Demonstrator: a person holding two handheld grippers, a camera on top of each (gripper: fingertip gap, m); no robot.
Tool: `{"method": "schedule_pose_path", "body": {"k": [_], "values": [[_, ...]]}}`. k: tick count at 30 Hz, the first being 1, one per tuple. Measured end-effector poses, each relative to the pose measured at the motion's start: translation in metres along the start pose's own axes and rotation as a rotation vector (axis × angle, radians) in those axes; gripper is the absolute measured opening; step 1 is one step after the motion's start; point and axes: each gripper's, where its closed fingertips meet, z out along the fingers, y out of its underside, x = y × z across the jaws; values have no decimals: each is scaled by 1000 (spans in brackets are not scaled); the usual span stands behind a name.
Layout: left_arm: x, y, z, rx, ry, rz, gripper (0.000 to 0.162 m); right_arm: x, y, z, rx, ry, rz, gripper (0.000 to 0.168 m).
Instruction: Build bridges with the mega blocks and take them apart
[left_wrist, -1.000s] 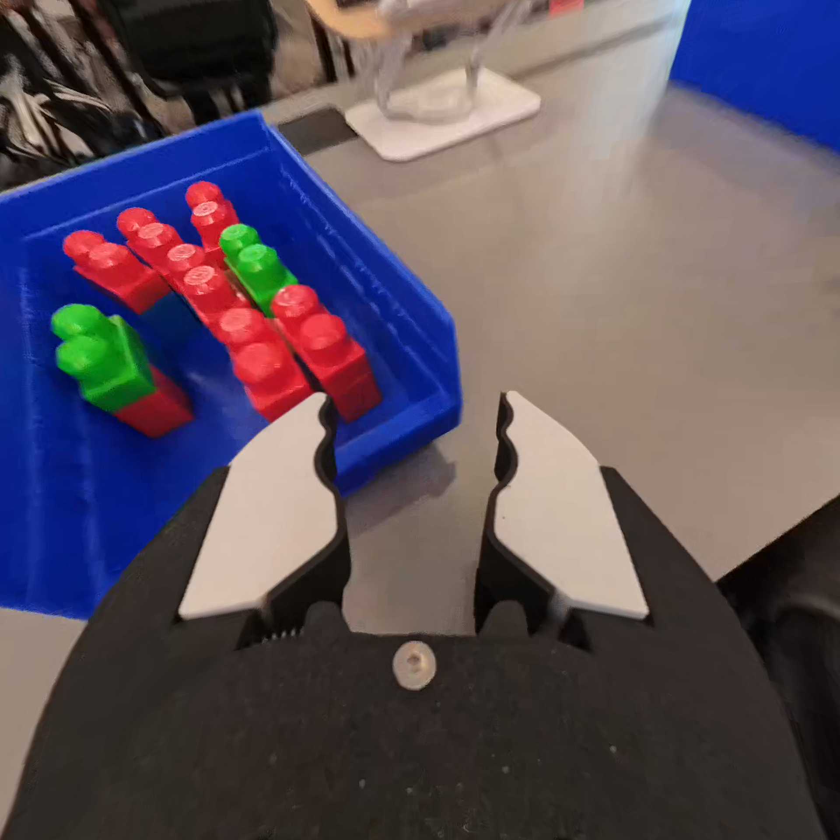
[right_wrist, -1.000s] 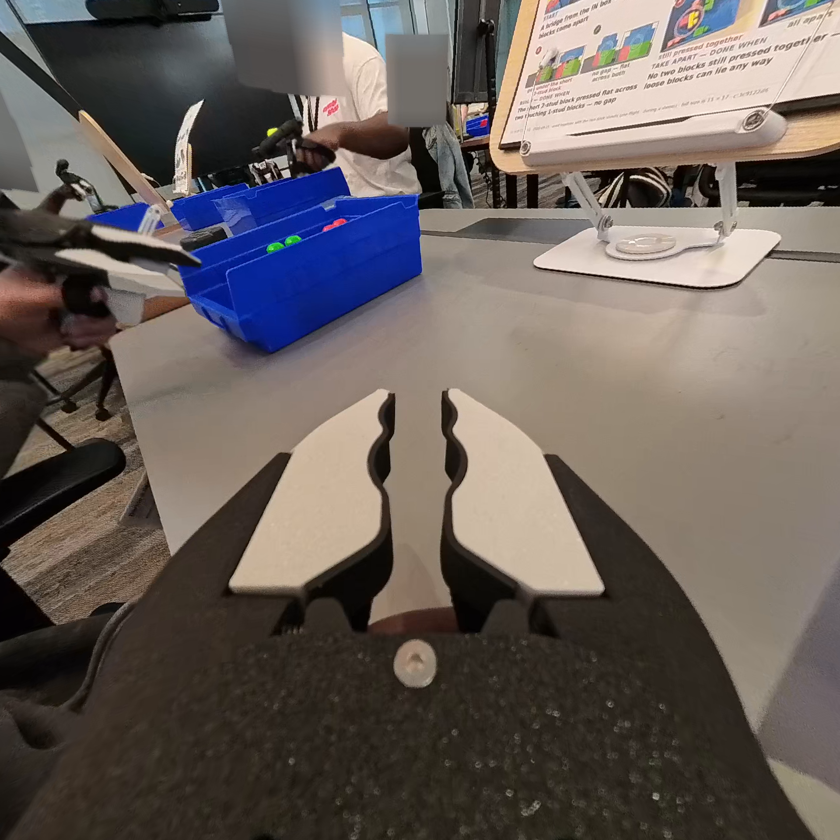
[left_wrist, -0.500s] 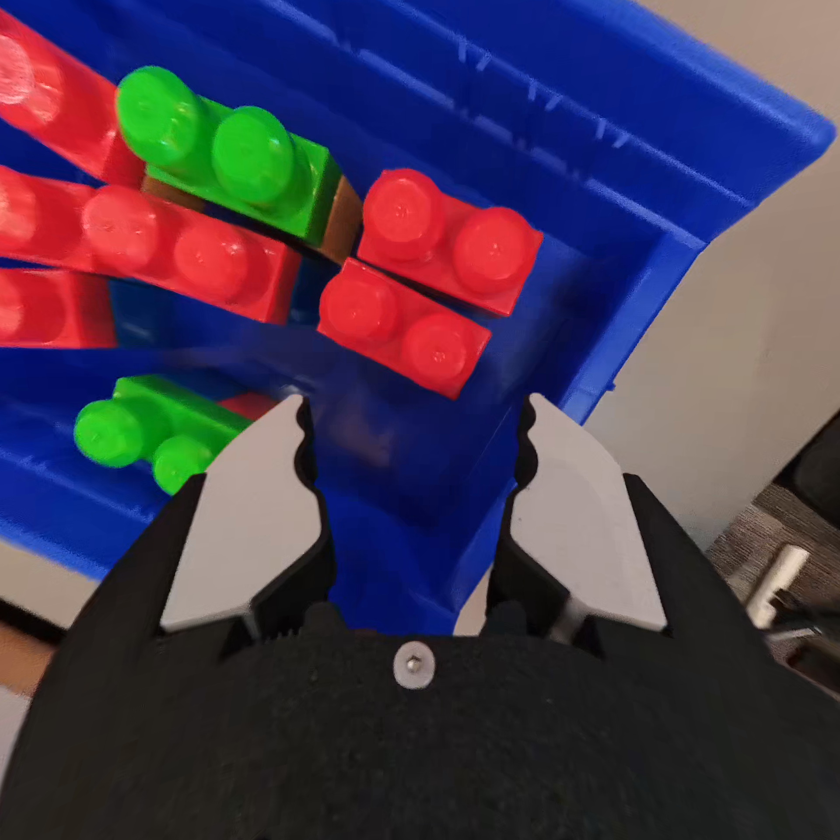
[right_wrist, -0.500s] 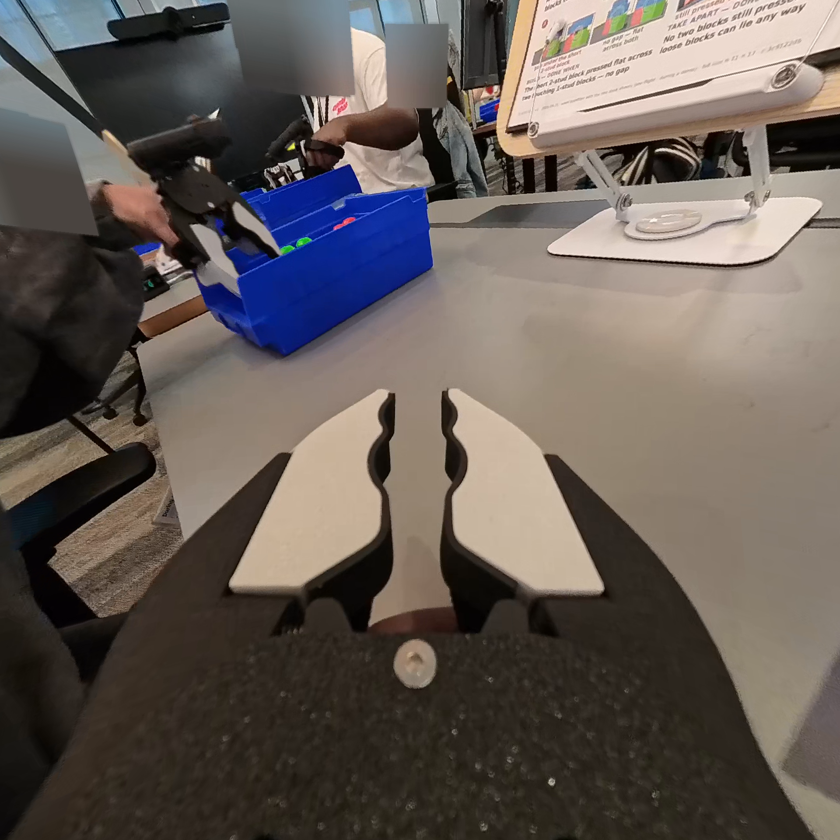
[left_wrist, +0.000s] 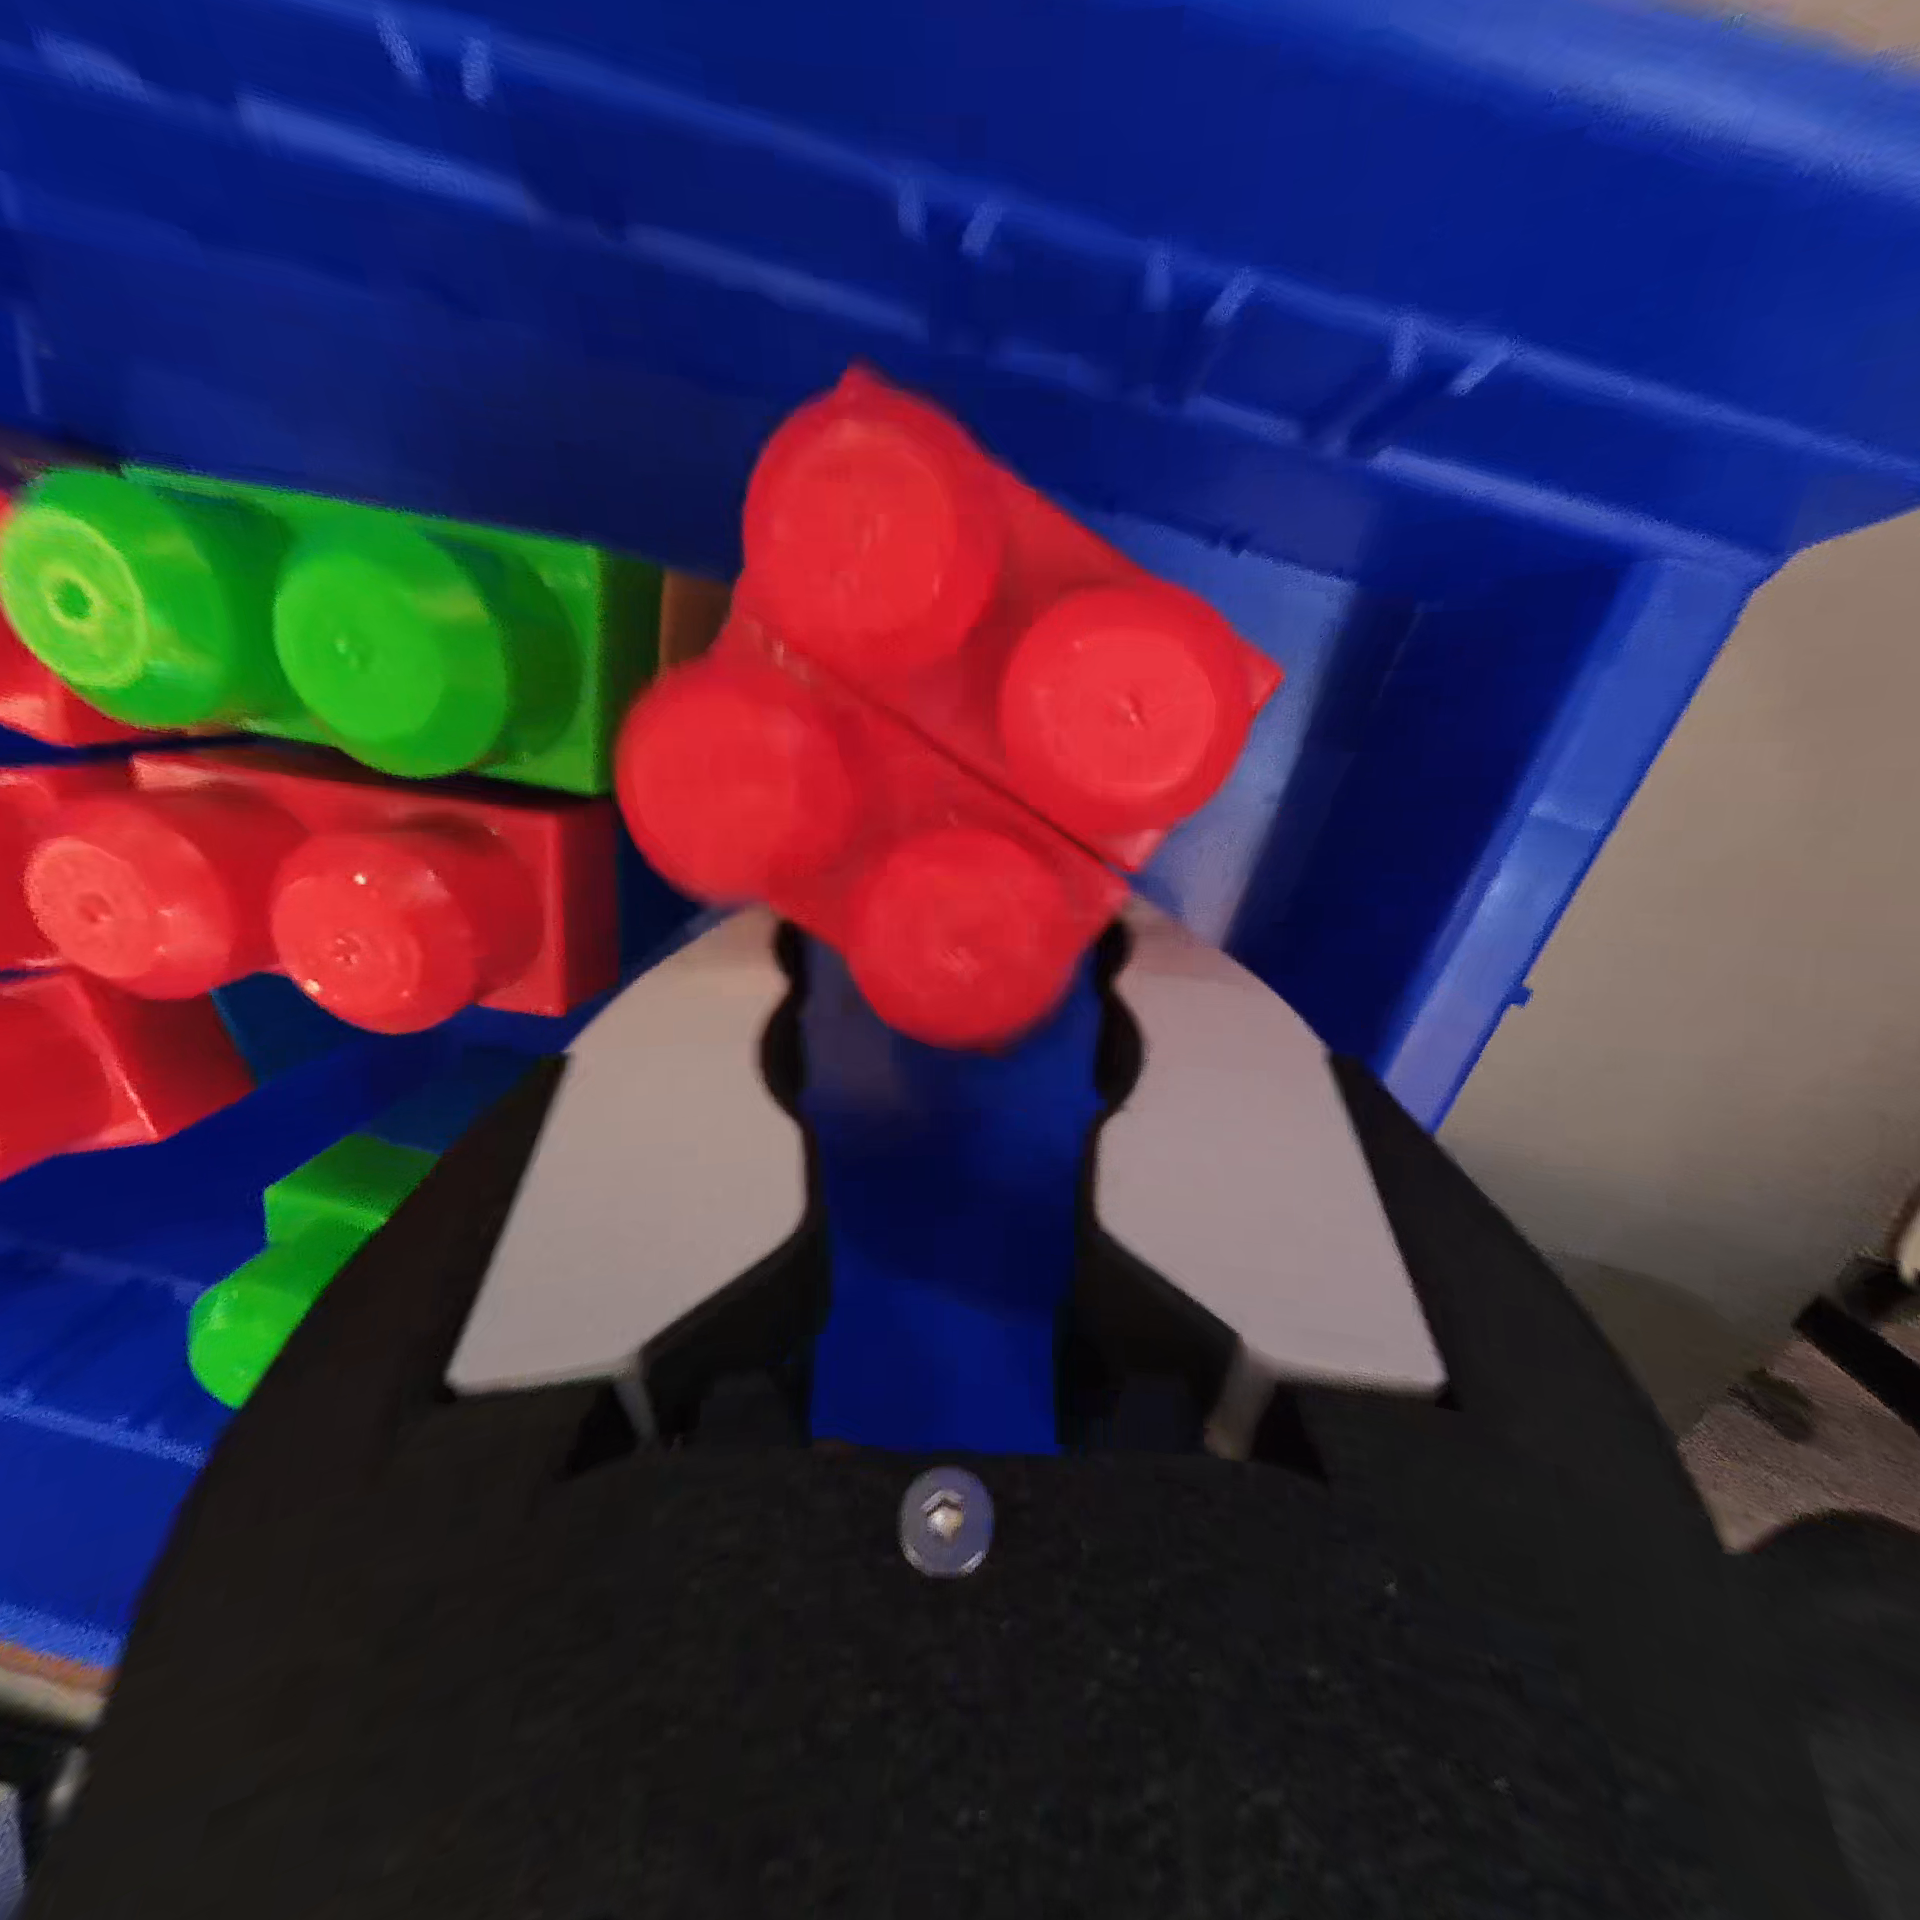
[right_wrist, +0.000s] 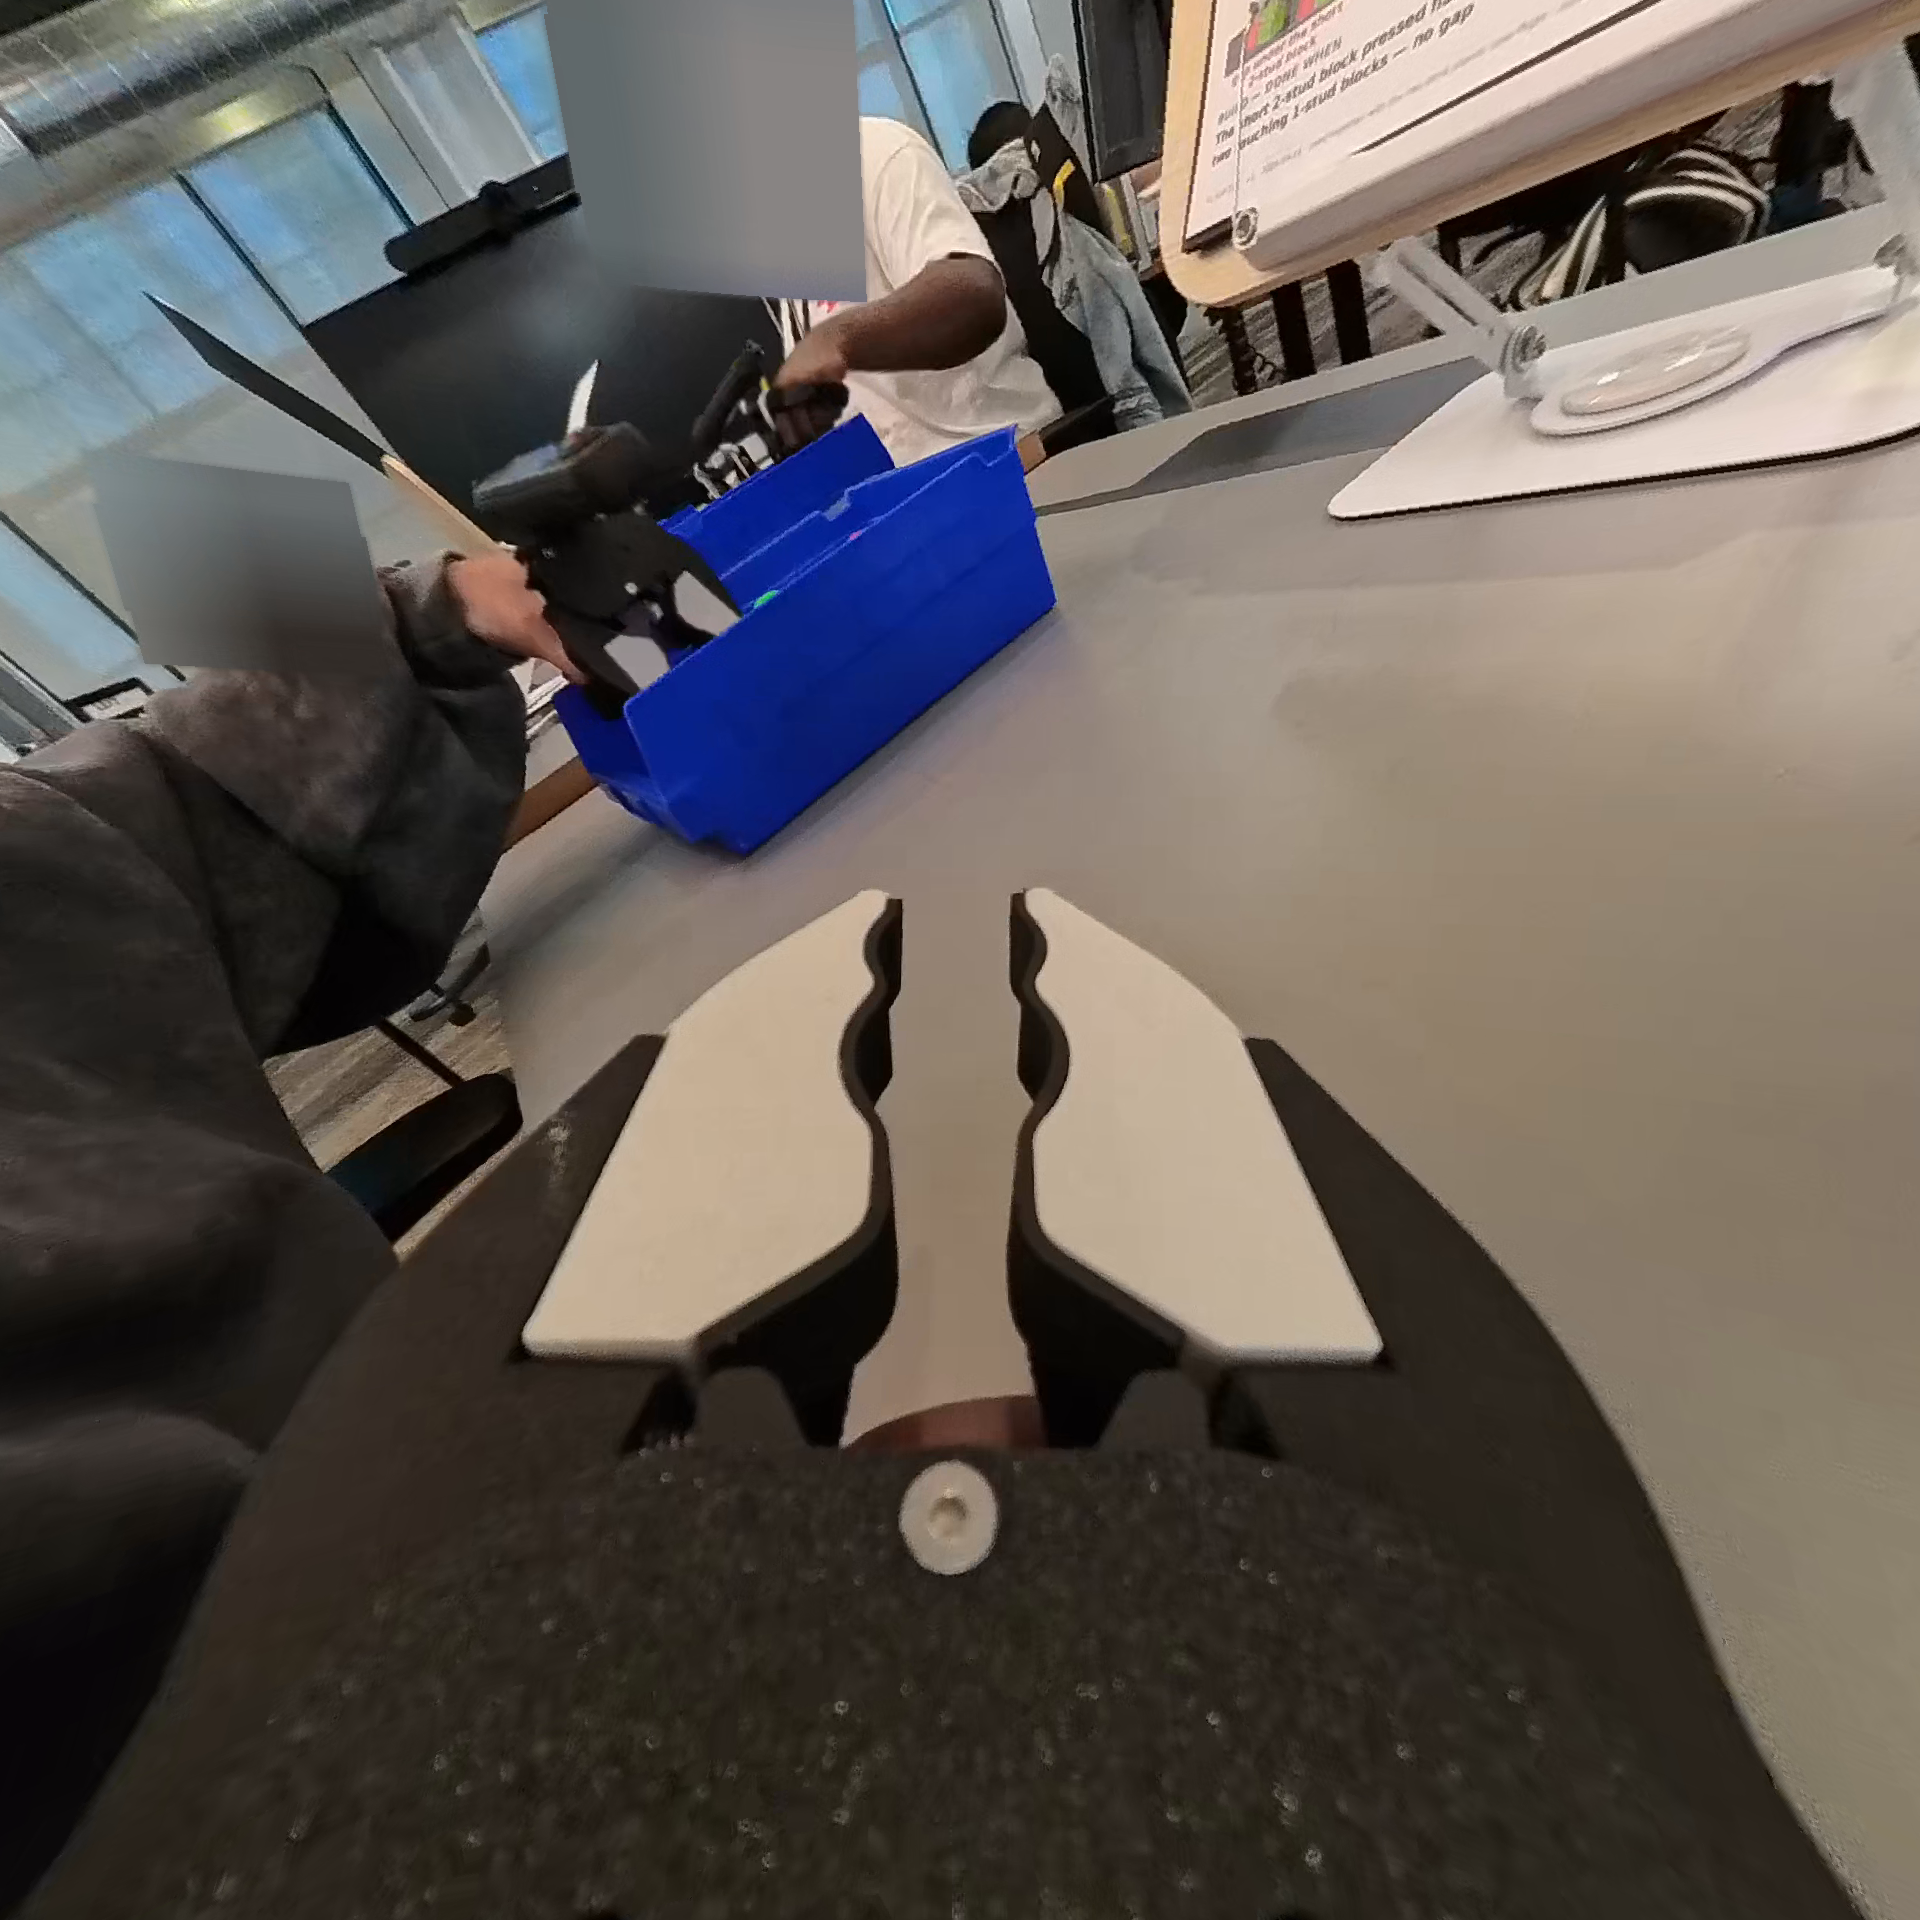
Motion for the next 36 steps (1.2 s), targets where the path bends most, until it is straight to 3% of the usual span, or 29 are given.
{"method": "schedule_pose_path", "body": {"k": [4,8,9,11,12,17,22,30,36], "values": [[-2,1,-12,23,-43,-23,23,-6,1,0,-7,-6,-47,20],[3,3,-18,71,-42,-109,12,-15,7,3,-39,-16,-107,20],[3,4,-18,62,-56,-126,15,-17,8,3,-49,-16,-123,20],[3,10,-18,19,-83,-163,46,-21,11,4,-61,-14,-157,20],[5,12,-19,-1,-88,-162,55,-23,12,5,-66,-13,-176,20],[0,8,-33,-53,-159,5,81,-28,15,7,-84,-12,-231,19],[-3,-11,-34,-97,-83,136,80,-30,18,10,-102,-15,-250,19],[-10,-17,-28,-190,25,183,79,-28,16,7,-86,-9,-232,19],[-13,3,-9,-320,40,230,74,-24,14,2,-66,-11,-179,19]]}}
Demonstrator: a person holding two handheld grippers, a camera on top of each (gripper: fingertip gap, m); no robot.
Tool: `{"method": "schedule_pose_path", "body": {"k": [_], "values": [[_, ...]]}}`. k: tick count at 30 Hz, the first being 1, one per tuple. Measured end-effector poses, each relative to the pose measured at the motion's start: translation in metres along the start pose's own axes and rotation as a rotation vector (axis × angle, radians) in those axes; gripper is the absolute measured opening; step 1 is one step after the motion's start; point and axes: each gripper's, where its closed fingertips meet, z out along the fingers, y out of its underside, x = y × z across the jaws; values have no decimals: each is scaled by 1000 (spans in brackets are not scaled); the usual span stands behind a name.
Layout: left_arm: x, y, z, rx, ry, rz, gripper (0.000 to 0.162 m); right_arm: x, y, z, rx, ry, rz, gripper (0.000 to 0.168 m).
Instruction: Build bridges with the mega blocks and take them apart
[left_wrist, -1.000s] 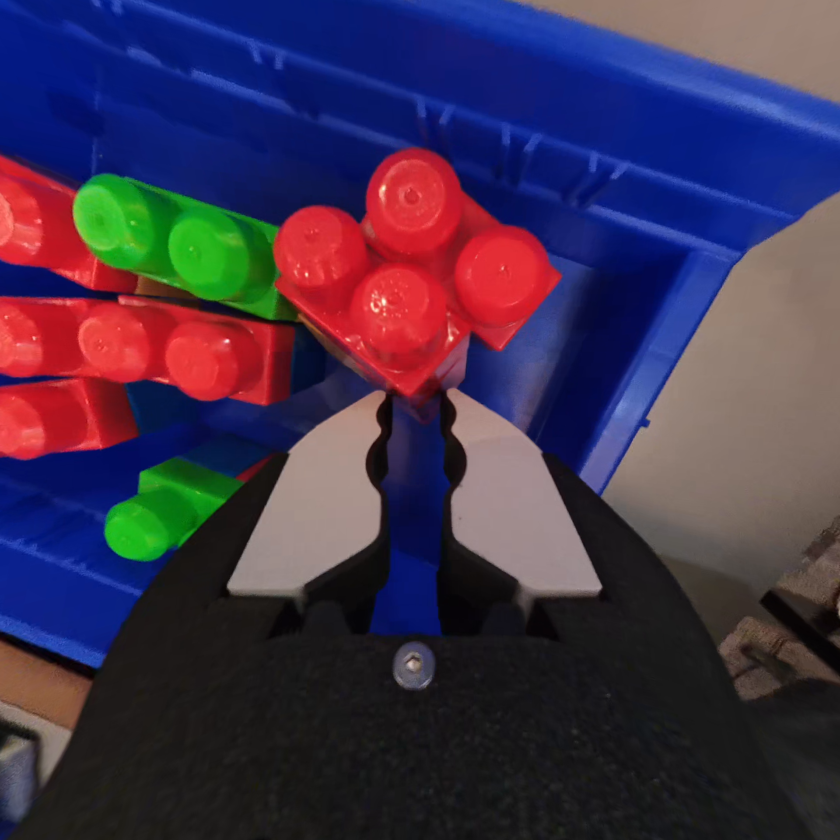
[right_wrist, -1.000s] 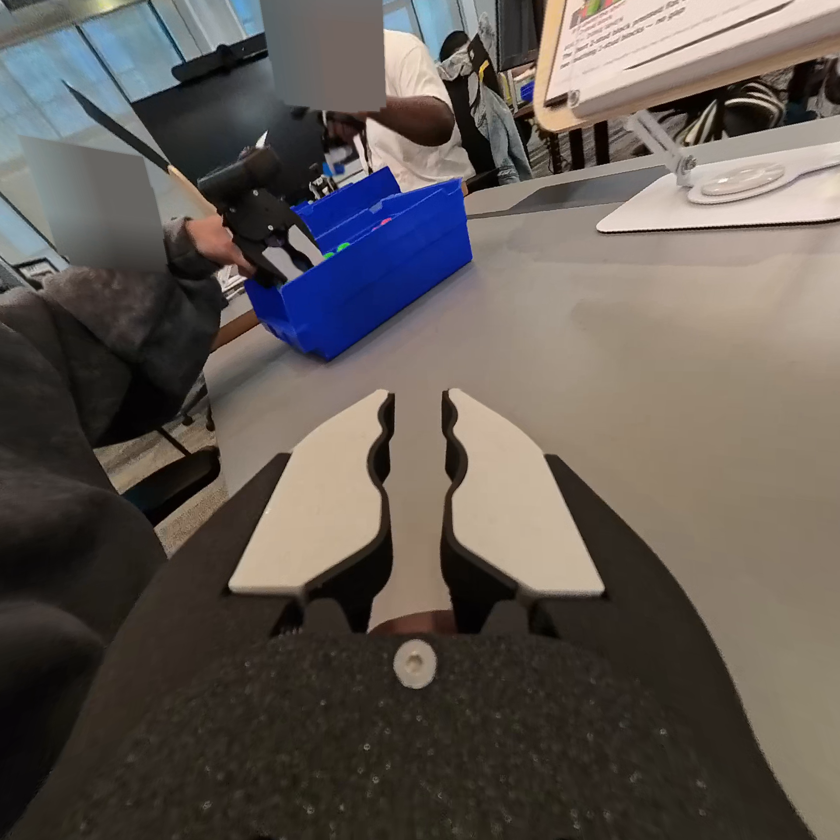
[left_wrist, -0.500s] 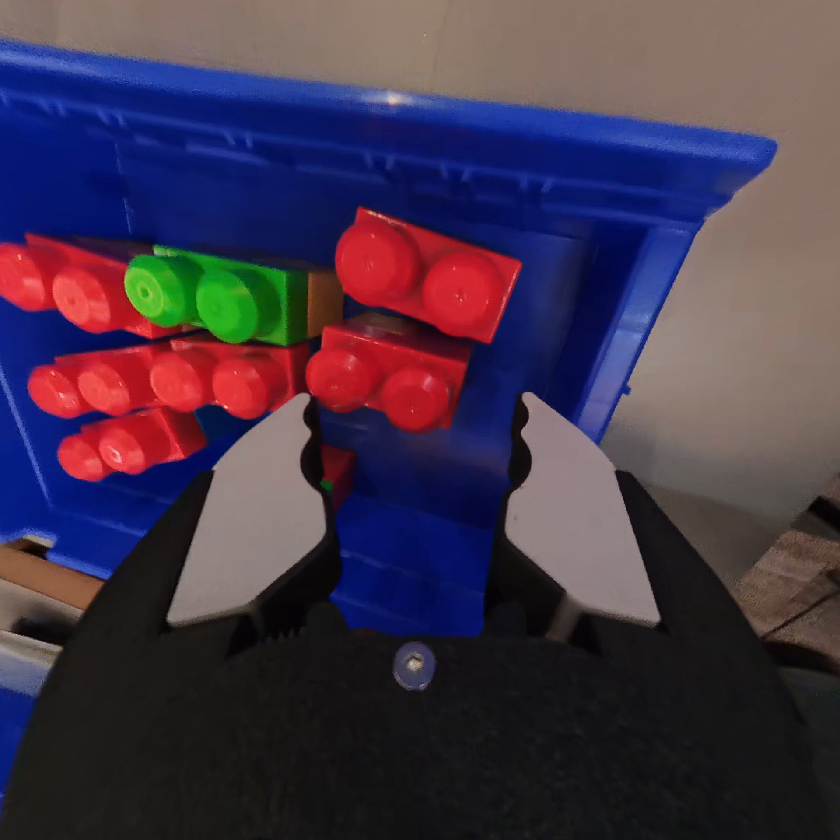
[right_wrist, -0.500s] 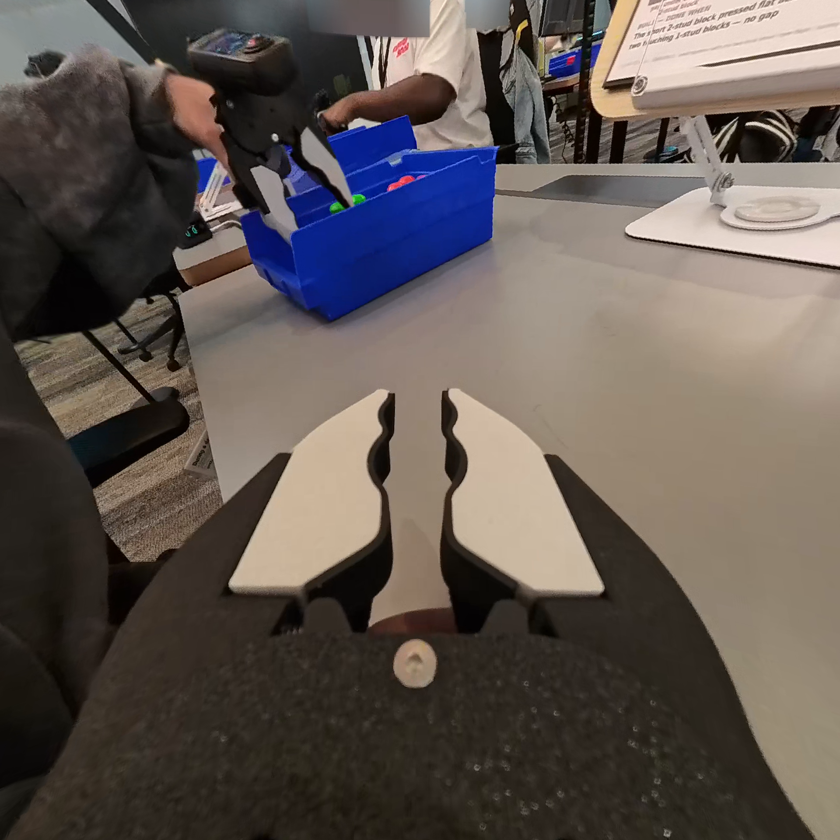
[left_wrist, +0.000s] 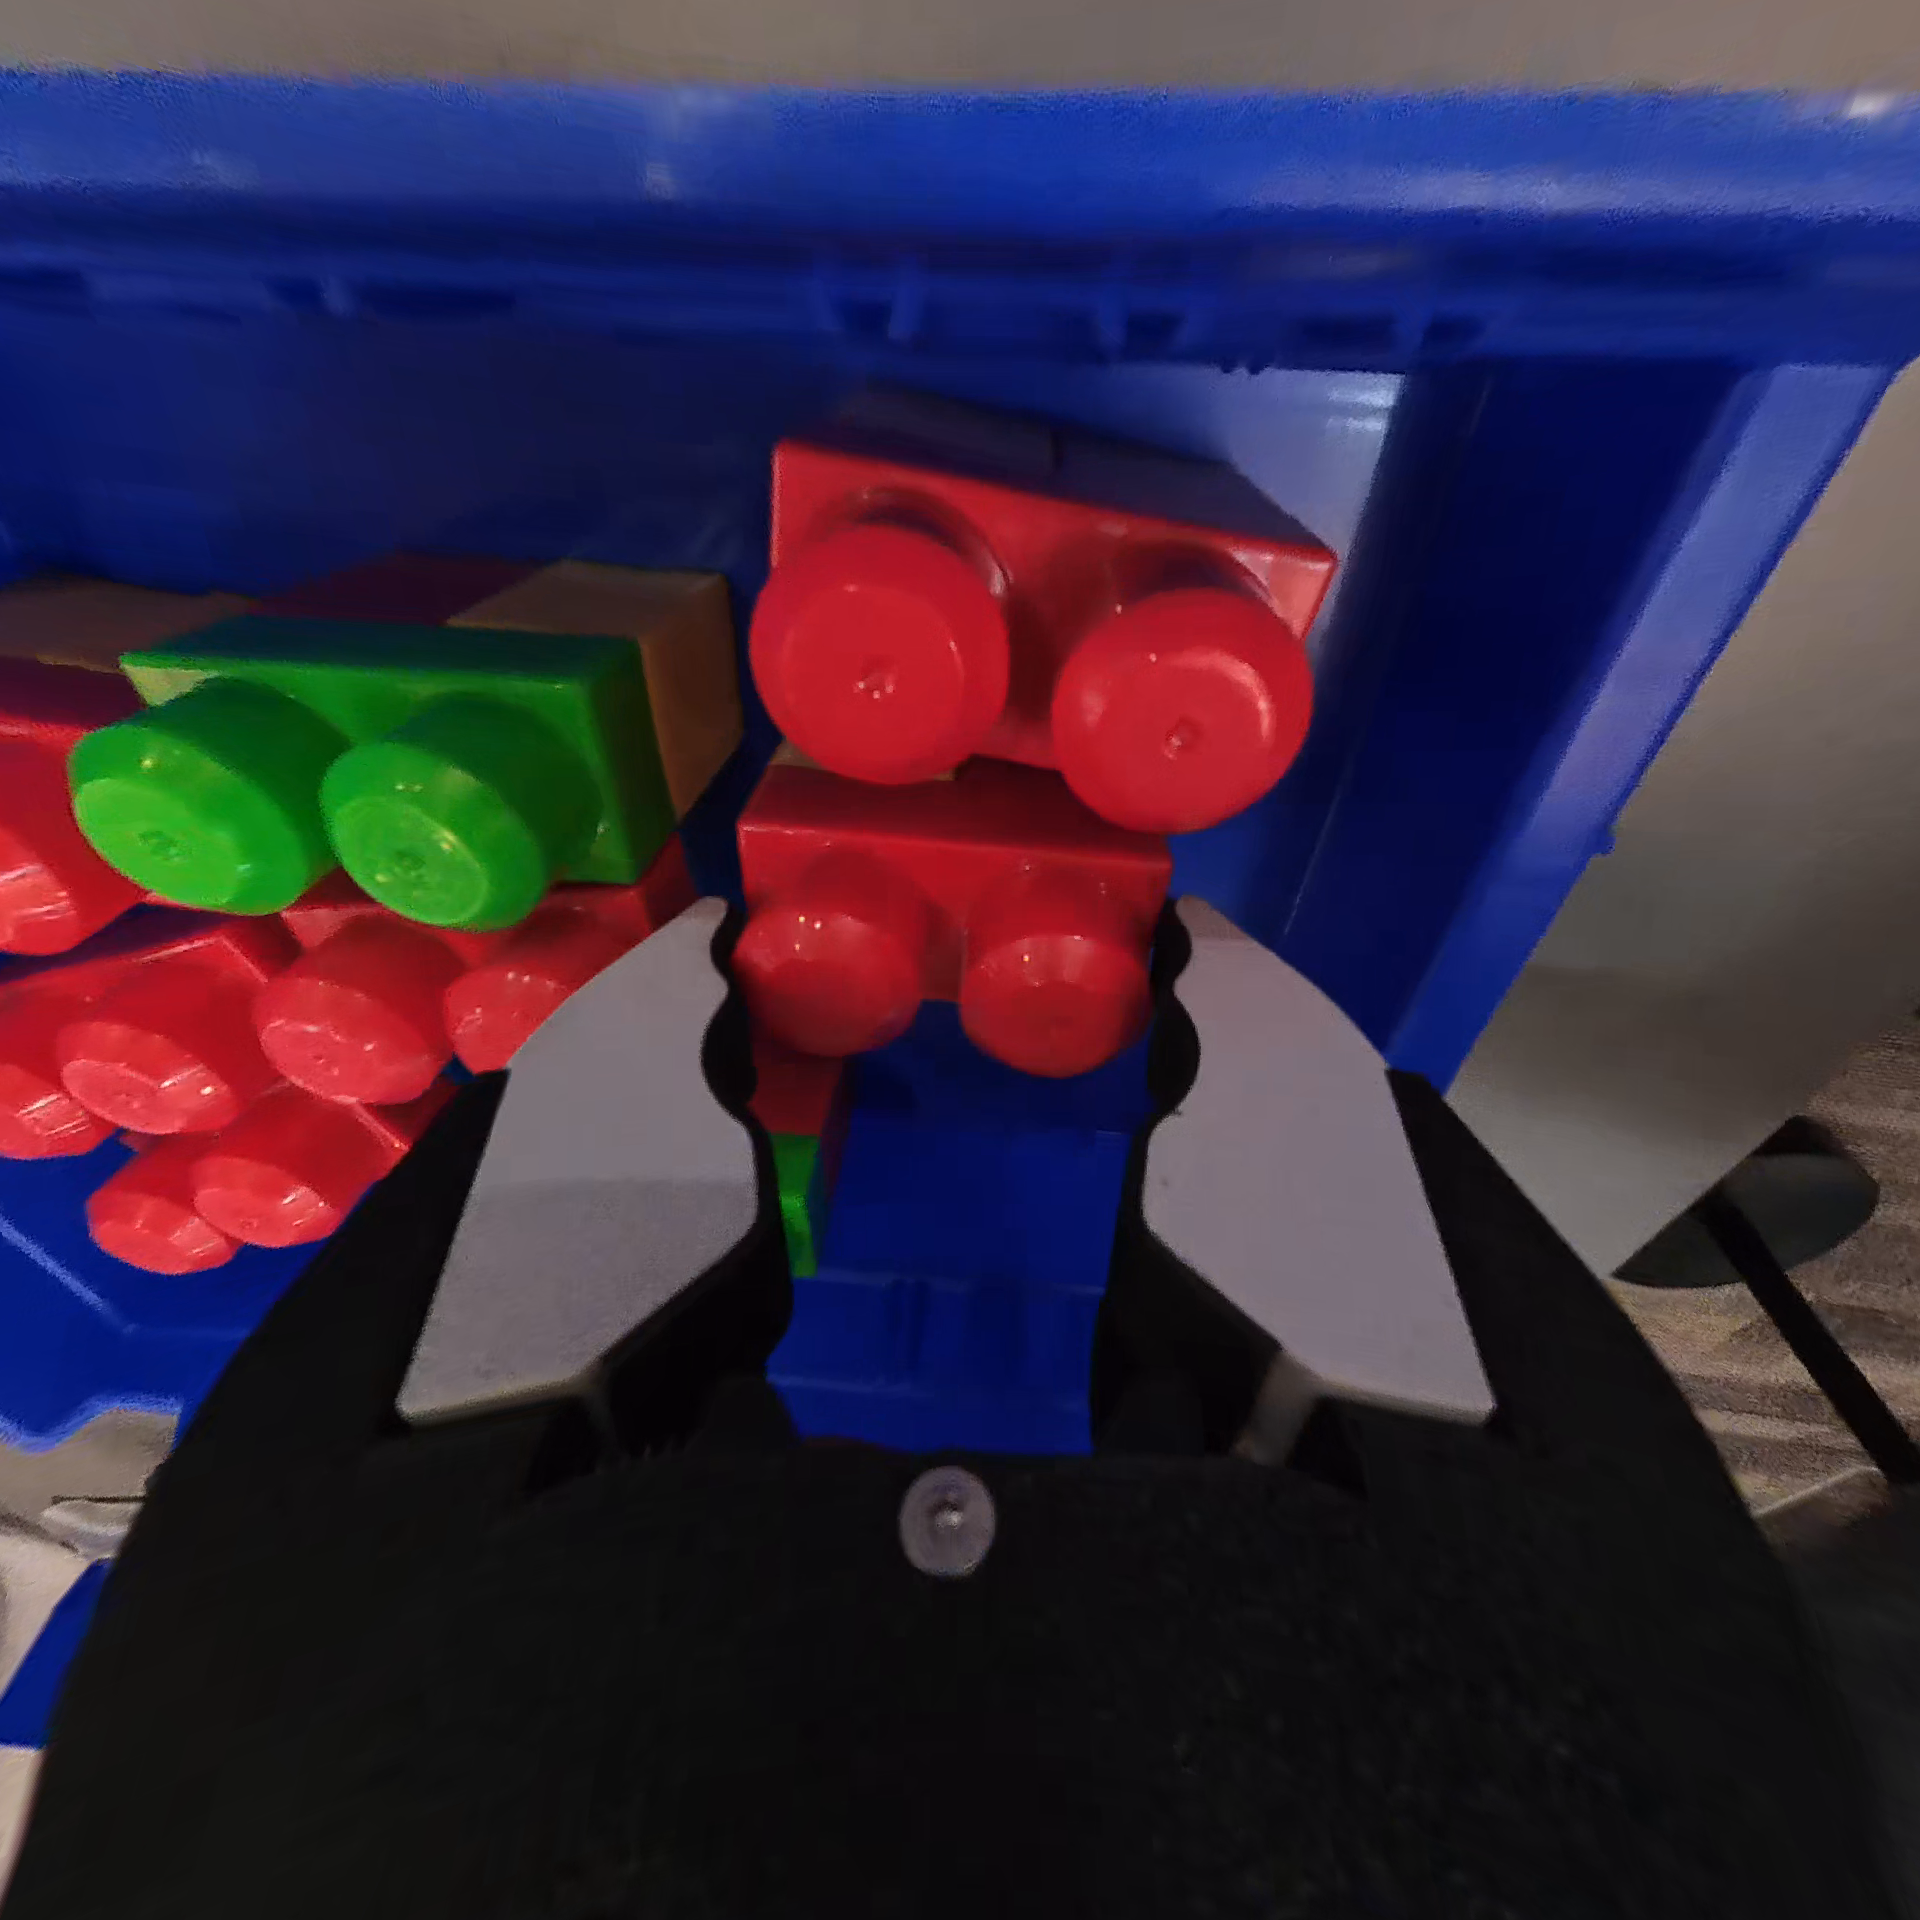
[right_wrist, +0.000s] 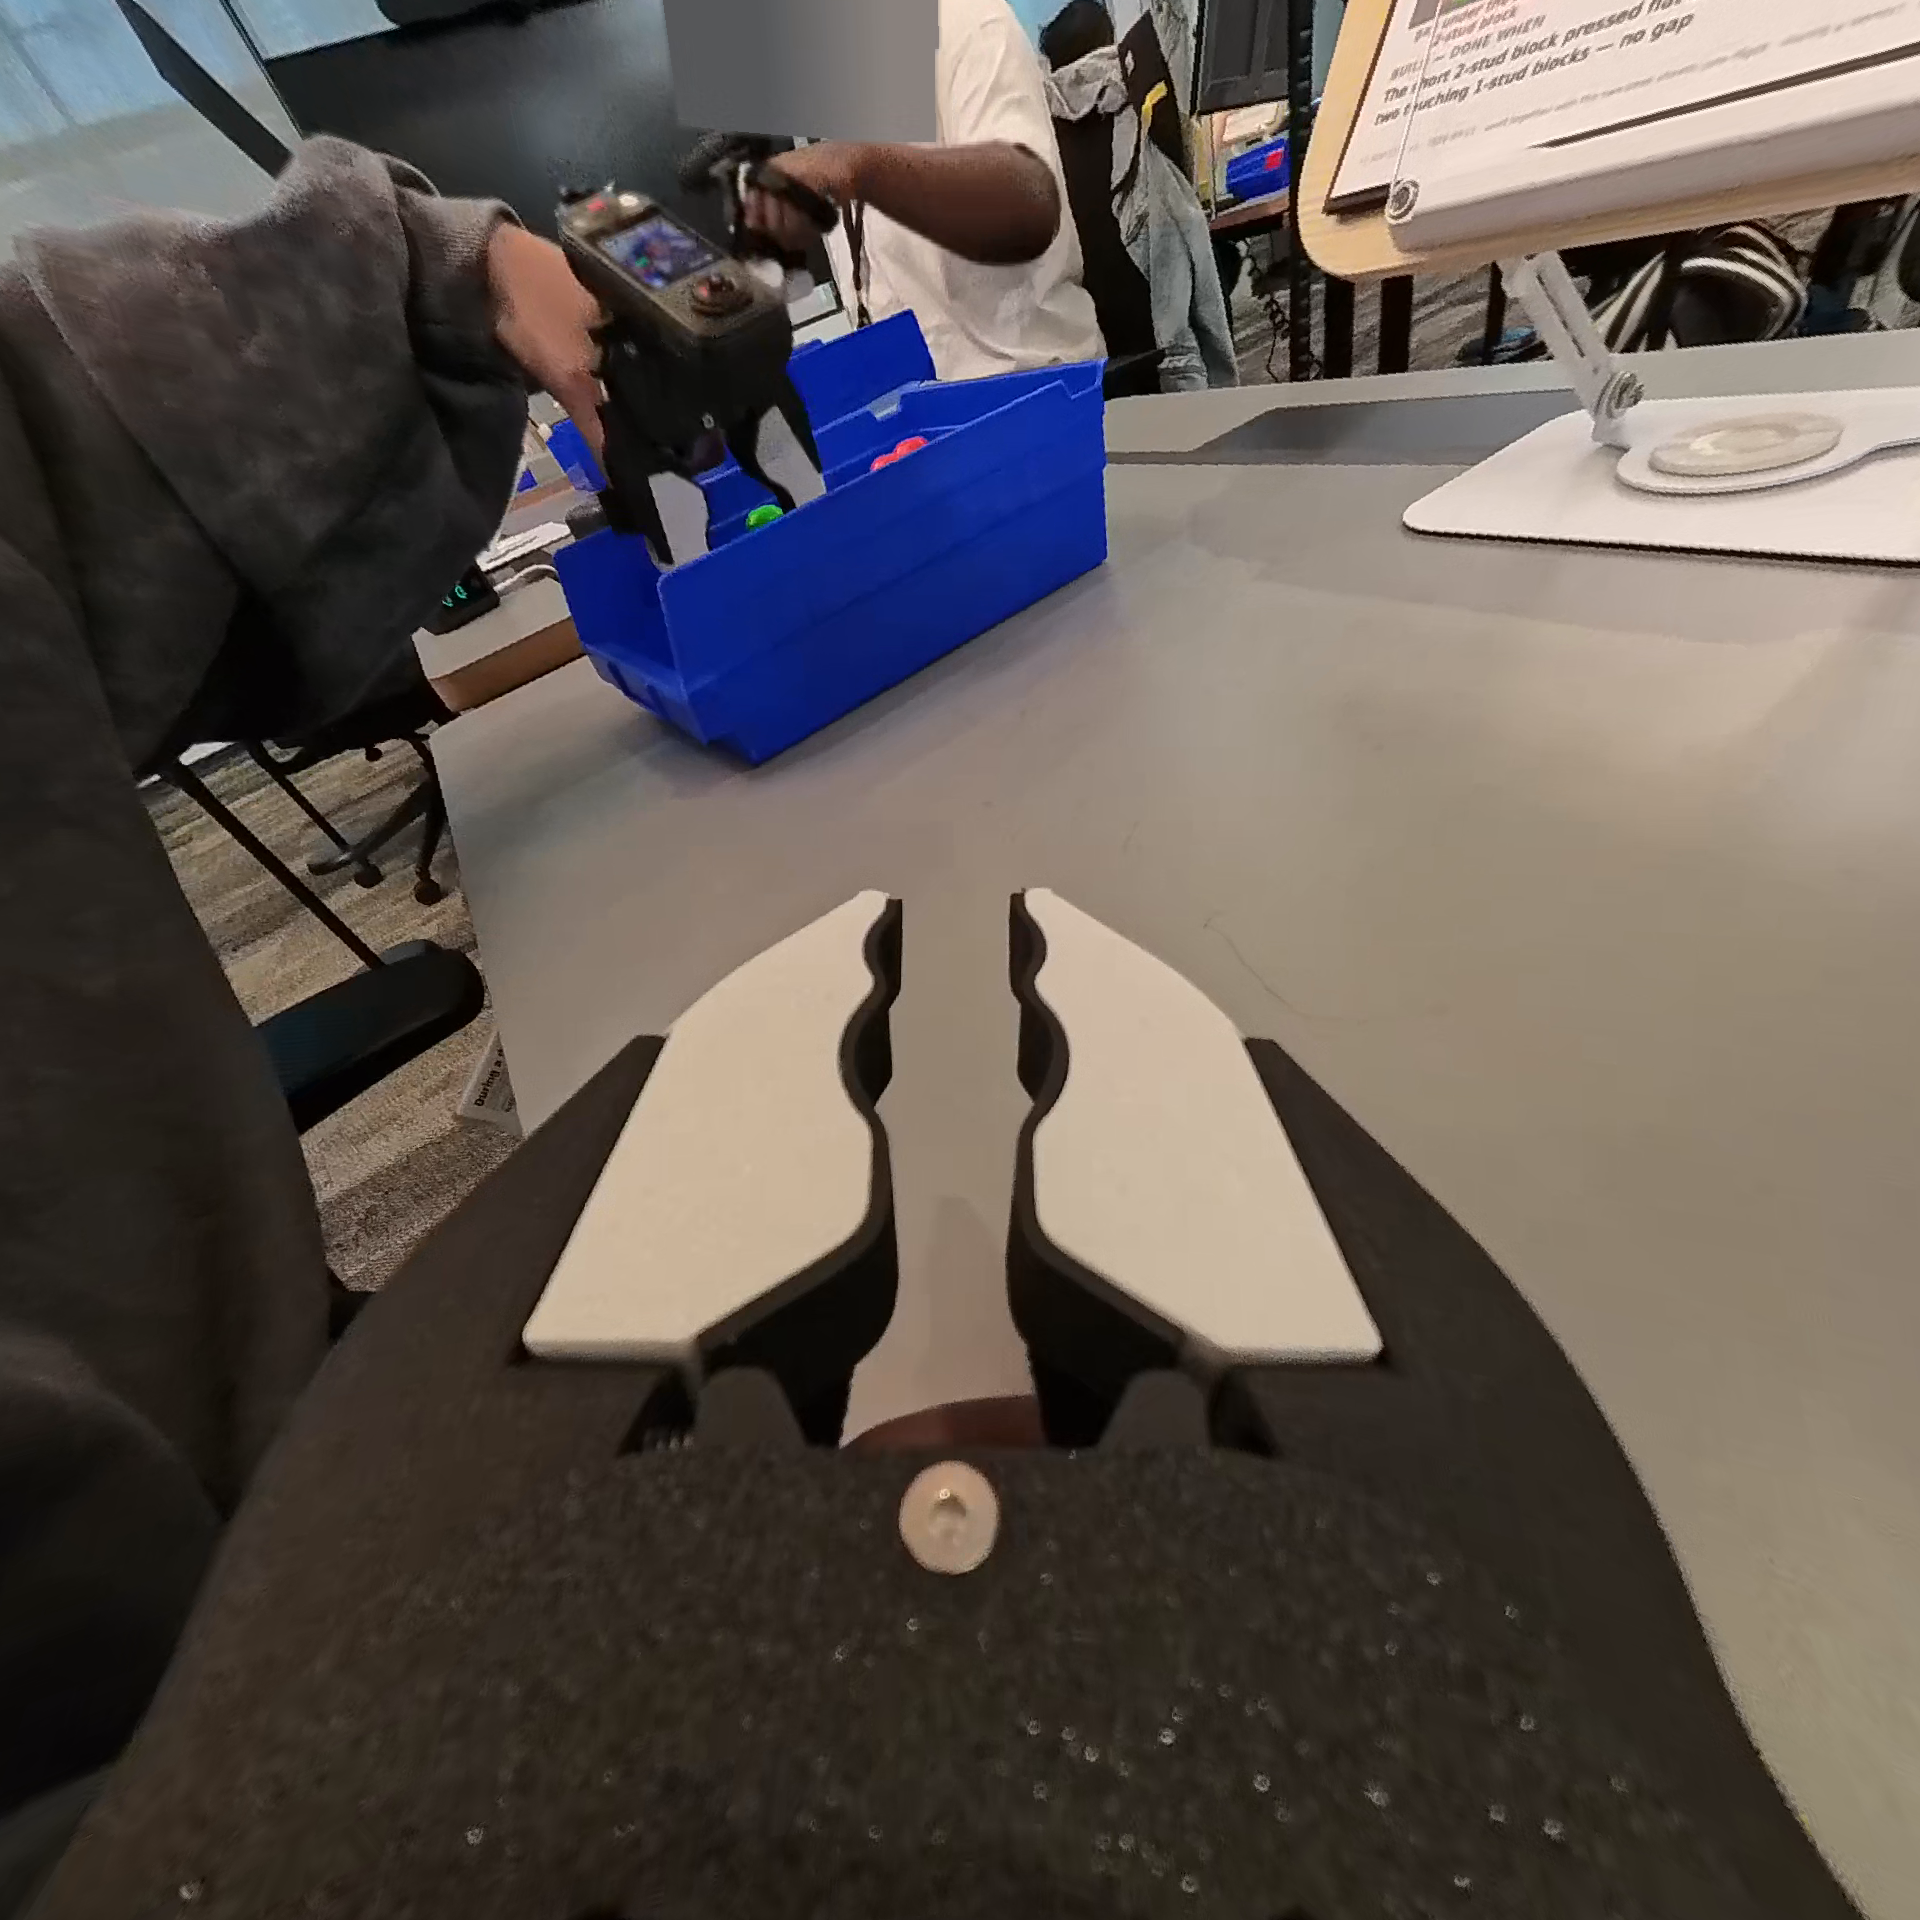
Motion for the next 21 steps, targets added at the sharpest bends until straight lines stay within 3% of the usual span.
{"method": "schedule_pose_path", "body": {"k": [5,10,15,21], "values": [[4,3,-8,11,-20,11,73,-2,2,1,-15,-4,-14,20],[2,25,-37,87,-139,-84,73,-5,2,1,-21,-7,-38,19],[2,22,-87,373,-267,-237,73,-7,2,3,-41,-2,-80,19],[20,-46,-146,849,-294,-349,73,-6,-7,5,-37,0,-125,20]]}}
